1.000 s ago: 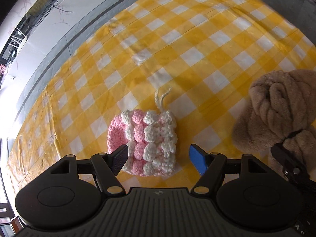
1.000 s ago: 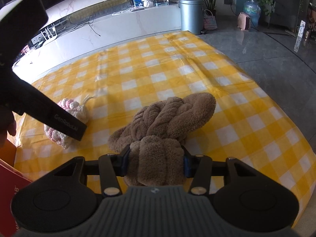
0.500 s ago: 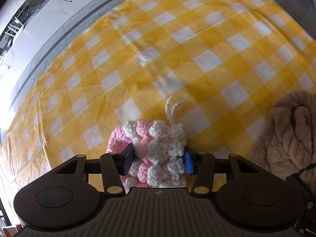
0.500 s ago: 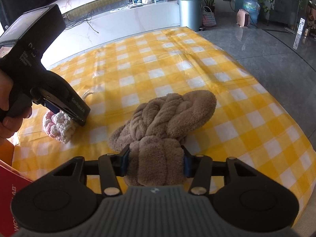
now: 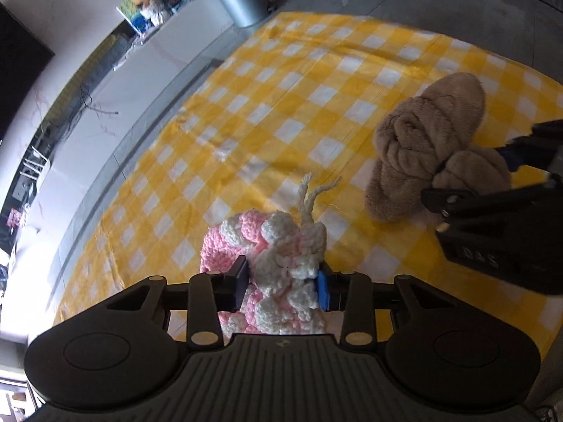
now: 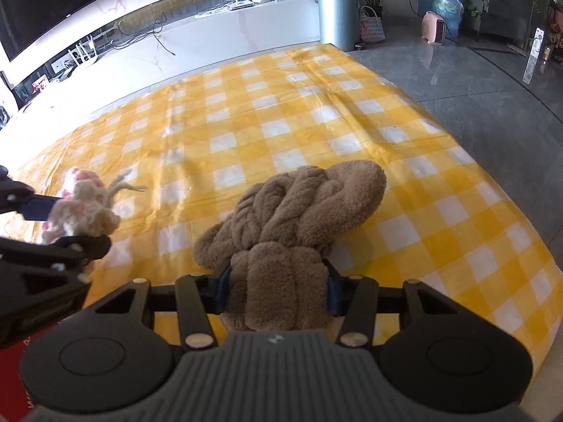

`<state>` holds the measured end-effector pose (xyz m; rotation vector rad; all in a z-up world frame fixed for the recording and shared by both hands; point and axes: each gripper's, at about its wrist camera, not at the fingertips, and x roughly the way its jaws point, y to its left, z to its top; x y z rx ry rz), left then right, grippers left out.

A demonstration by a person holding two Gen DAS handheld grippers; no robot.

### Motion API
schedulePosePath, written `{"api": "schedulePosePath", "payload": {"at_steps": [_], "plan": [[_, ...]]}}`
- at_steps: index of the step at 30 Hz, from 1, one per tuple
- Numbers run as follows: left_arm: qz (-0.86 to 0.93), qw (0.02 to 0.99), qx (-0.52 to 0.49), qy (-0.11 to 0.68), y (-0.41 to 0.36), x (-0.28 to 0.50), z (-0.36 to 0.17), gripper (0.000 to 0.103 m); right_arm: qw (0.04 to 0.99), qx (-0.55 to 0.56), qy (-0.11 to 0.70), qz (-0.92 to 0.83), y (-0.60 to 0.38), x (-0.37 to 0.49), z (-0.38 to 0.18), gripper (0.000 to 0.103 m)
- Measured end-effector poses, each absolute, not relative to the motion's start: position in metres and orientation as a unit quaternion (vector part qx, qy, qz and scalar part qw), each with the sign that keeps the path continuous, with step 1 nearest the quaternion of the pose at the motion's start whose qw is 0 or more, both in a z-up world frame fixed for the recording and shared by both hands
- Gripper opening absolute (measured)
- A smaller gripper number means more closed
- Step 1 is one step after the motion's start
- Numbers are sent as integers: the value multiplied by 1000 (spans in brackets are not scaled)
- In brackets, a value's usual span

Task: Organize soft objects
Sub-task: 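Lift and carry the crocheted pouch and brown towel over the box with both tools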

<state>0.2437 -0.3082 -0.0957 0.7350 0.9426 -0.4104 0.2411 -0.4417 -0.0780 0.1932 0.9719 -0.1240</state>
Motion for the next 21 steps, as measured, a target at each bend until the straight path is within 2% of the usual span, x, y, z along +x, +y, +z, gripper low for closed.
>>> {"api": "schedulePosePath", "payload": {"at_steps": [10,21], "plan": [[-266,828,222,440,-280,173,-54,43,878,79,469,-61,-437,241,-77,50],[-289,837,169,433,-256,128,-41,43,891,92,443,-17,-422,240,-63,49]]}}
